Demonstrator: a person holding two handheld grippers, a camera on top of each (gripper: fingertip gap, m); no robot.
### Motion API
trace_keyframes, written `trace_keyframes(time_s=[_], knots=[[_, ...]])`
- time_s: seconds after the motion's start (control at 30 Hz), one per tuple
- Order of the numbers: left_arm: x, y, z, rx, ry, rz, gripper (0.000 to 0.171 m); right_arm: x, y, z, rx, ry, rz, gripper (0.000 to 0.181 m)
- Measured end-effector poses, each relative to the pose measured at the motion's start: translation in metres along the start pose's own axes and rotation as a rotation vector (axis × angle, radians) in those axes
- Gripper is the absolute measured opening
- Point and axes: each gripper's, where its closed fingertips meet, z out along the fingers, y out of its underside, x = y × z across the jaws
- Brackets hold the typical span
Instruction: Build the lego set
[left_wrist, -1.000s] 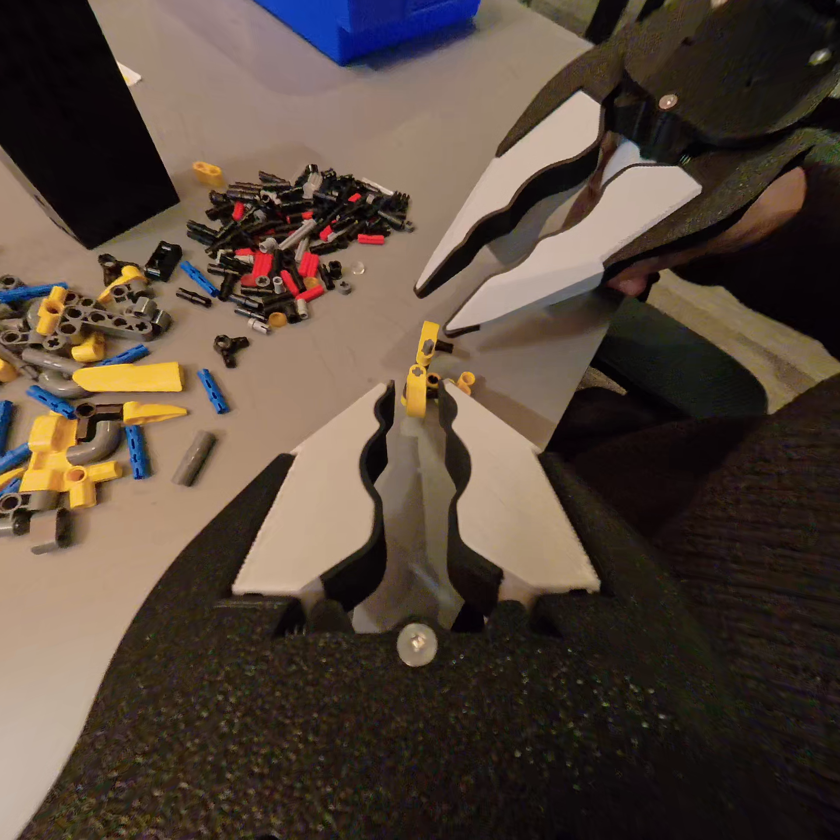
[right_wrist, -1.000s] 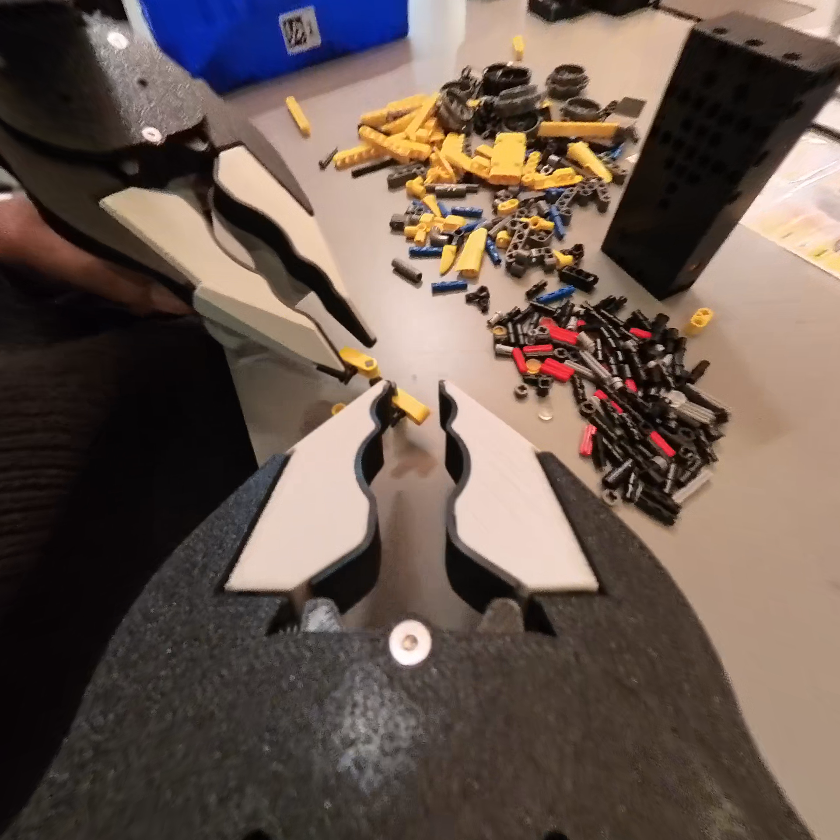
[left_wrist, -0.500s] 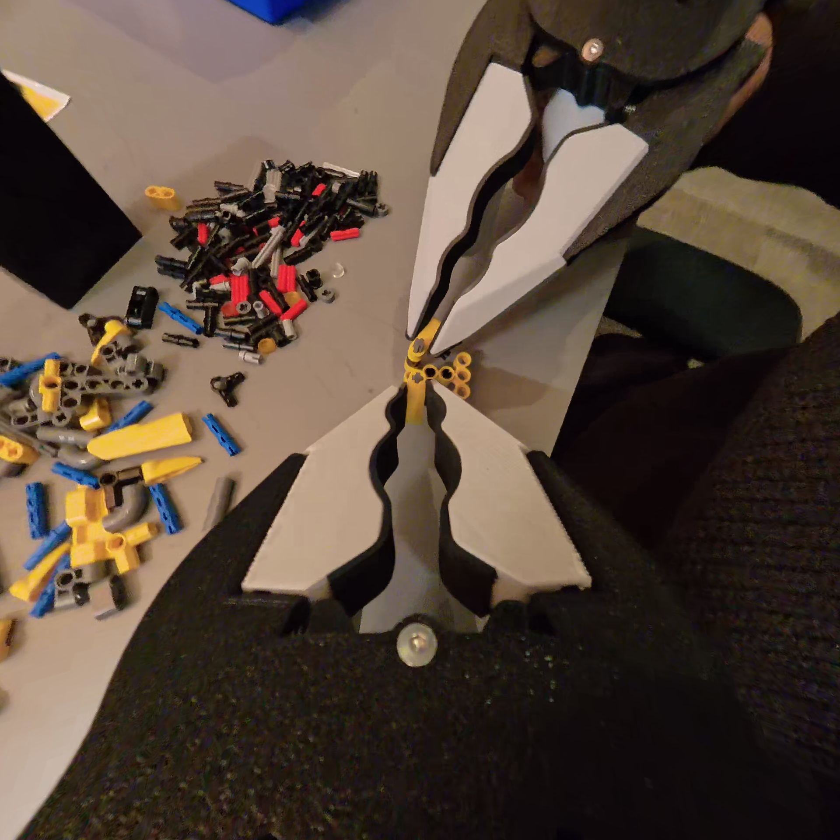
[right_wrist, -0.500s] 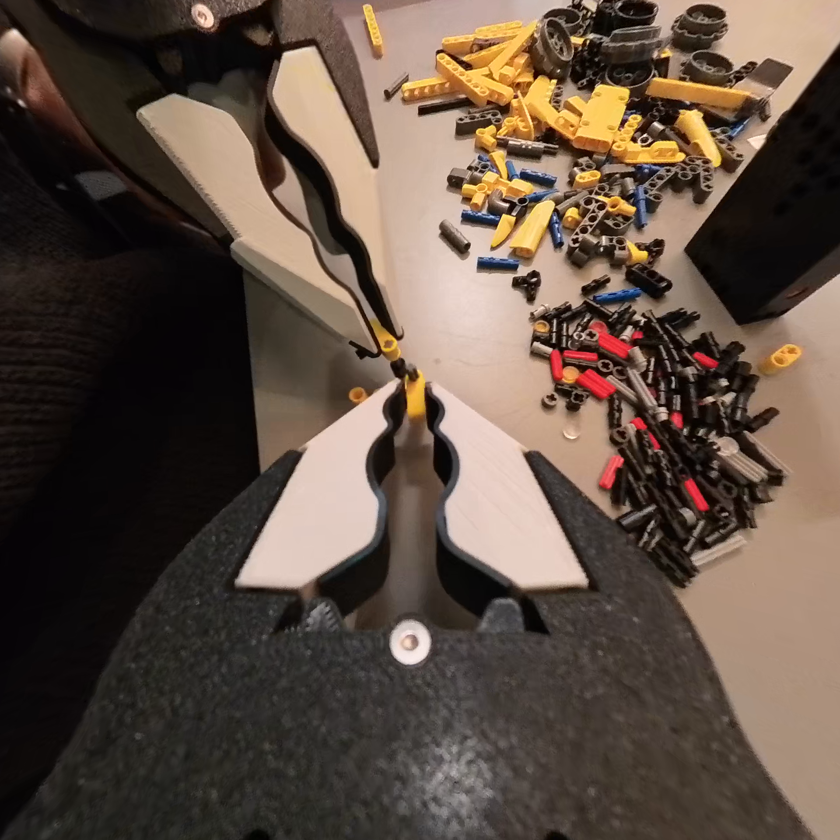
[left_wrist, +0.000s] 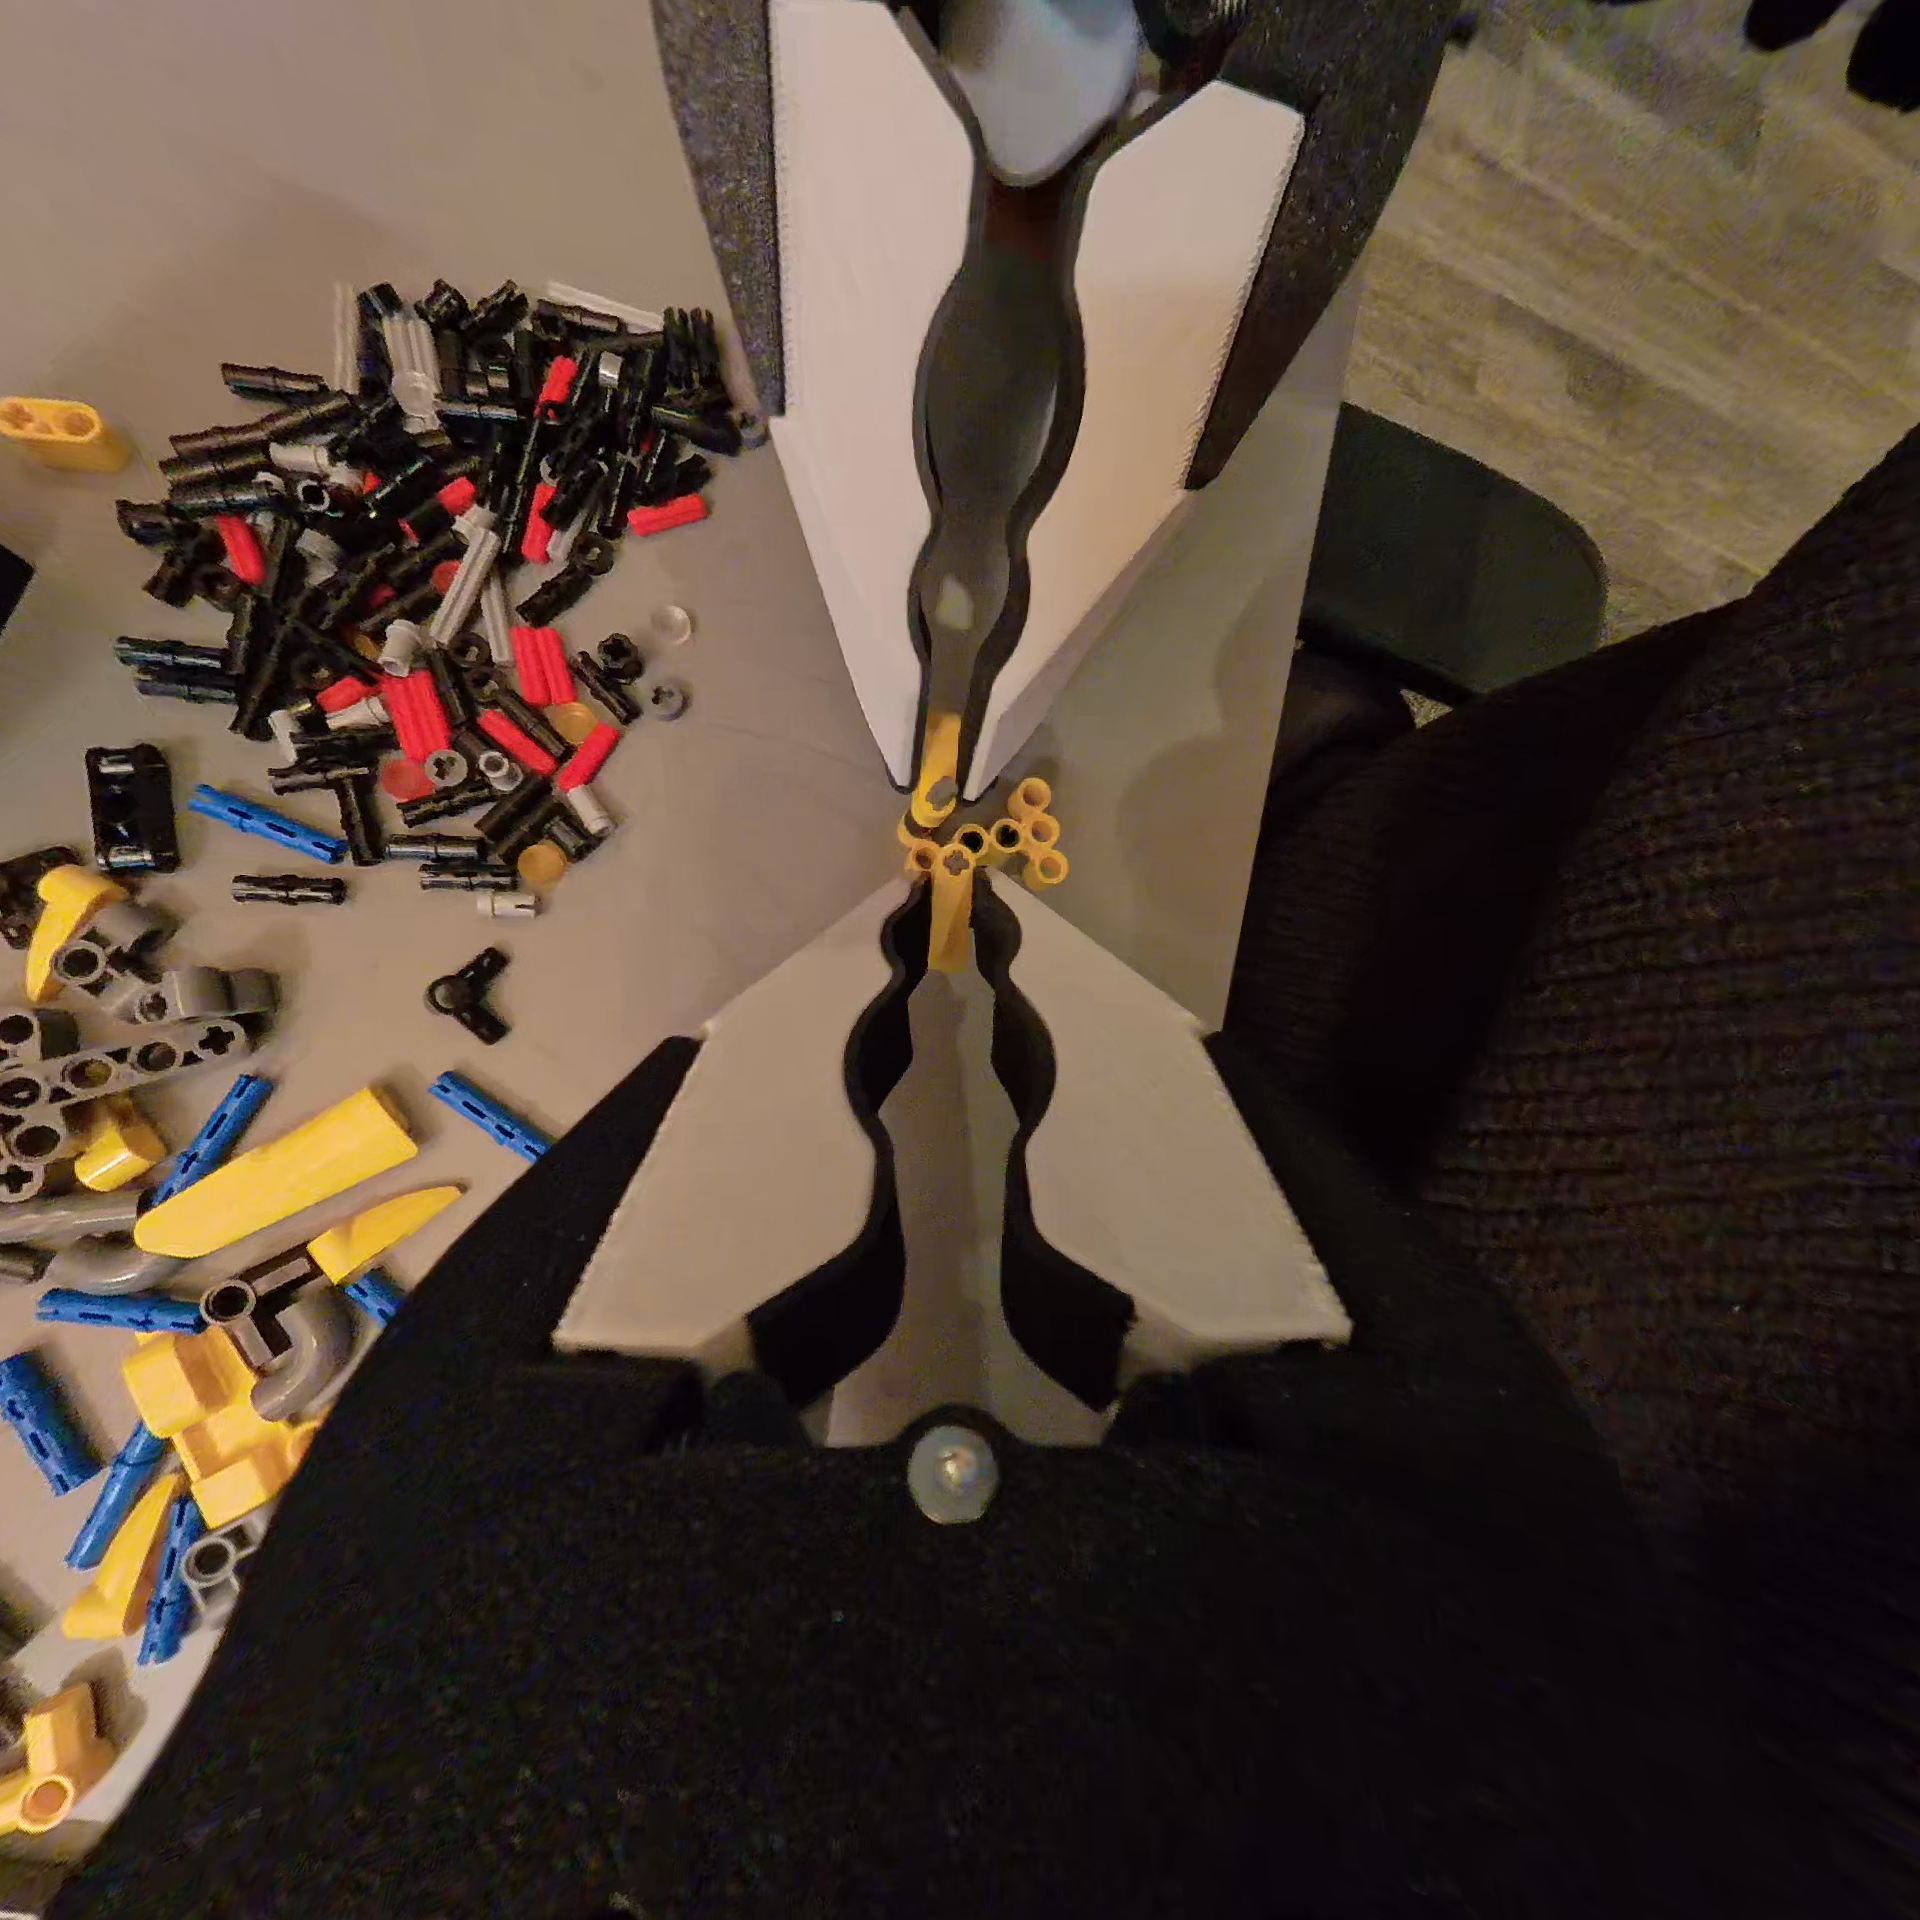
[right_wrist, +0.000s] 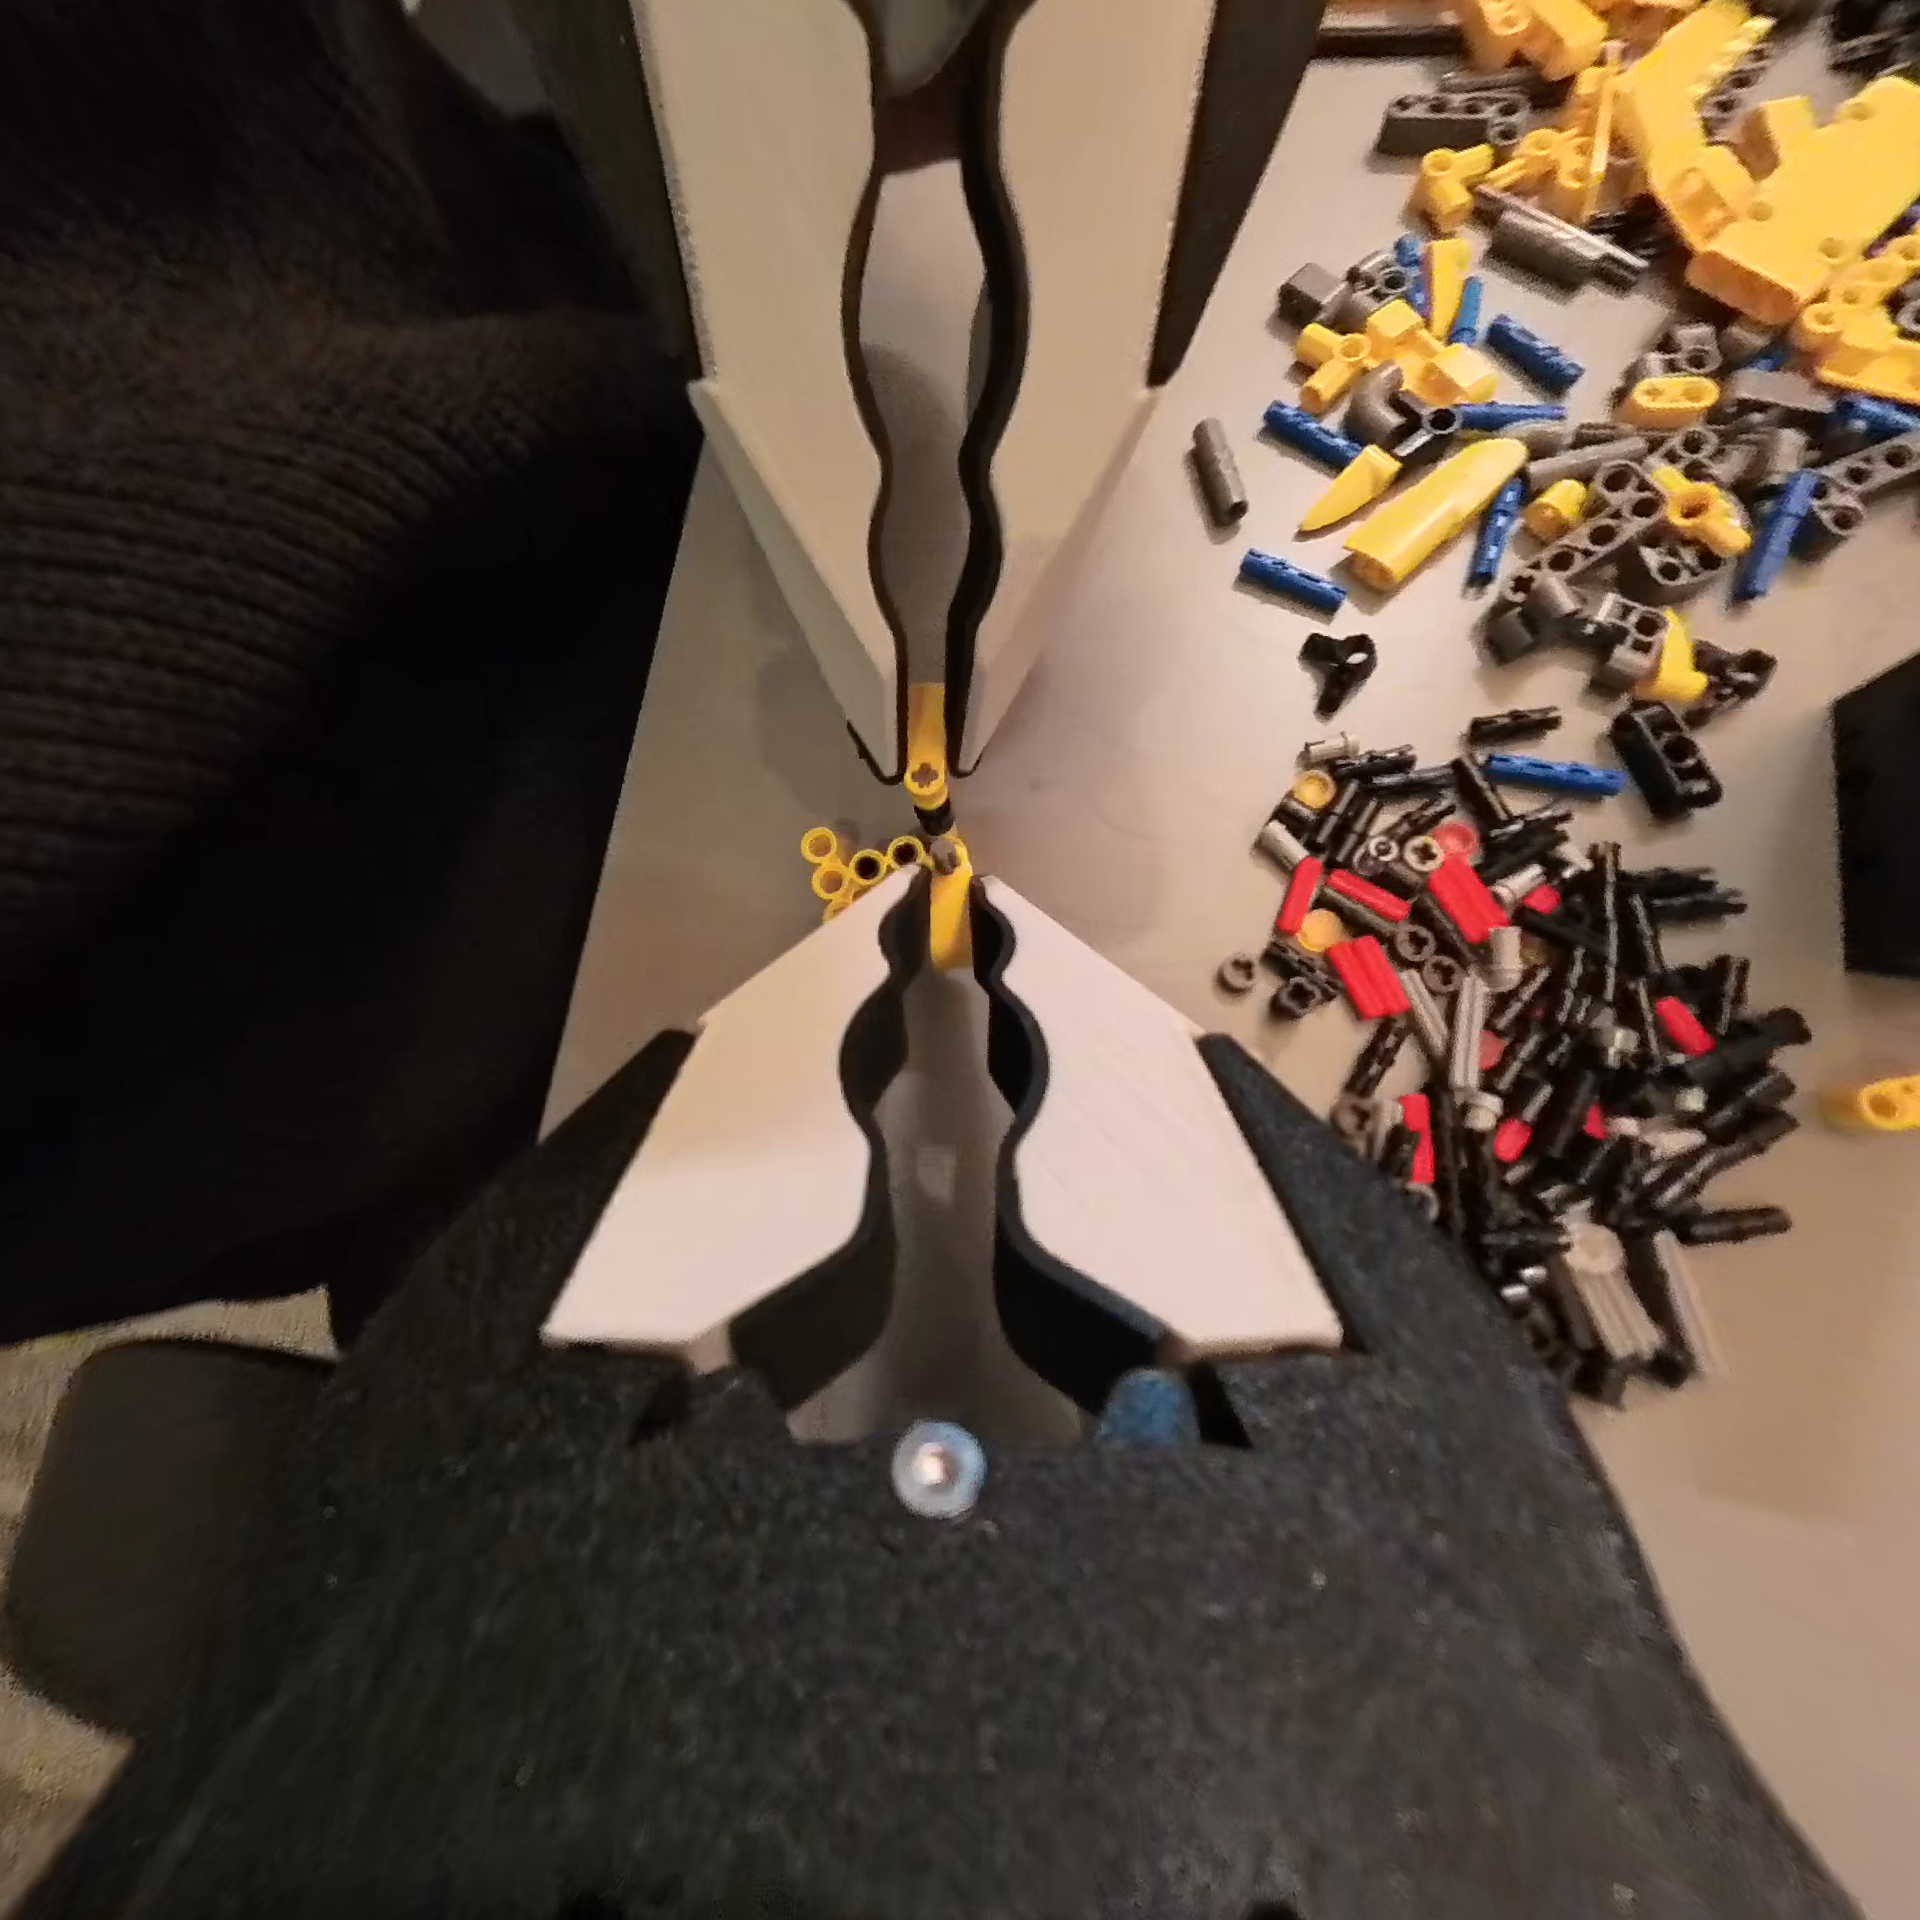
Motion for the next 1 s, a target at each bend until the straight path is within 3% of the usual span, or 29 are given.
trace_keyframes(time_s=[0.27,0.43,0.67,0.87,1.0], knots=[[-0.0015,-0.0006,0.0007,0.025,-0.096,-0.144,0.007,0.0015,0.0005,0.0001,-0.123,-0.166,-0.089,0.007],[-0.0001,0.0002,0.0026,0.033,-0.196,-0.126,0.007,0.0010,0.0014,0.0002,-0.193,-0.211,-0.137,0.007],[-0.0005,0.0046,0.0081,0.022,-0.203,-0.142,0.007,0.0013,0.0018,0.0004,-0.263,-0.209,-0.187,0.007],[-0.0007,0.0046,0.0082,0.017,-0.218,-0.129,0.007,0.0012,0.0022,0.0003,-0.223,-0.235,-0.173,0.007],[-0.0011,0.0041,0.0078,0.048,-0.153,-0.188,0.007,0.0013,0.0023,0.0002,-0.217,-0.251,-0.221,0.007]])
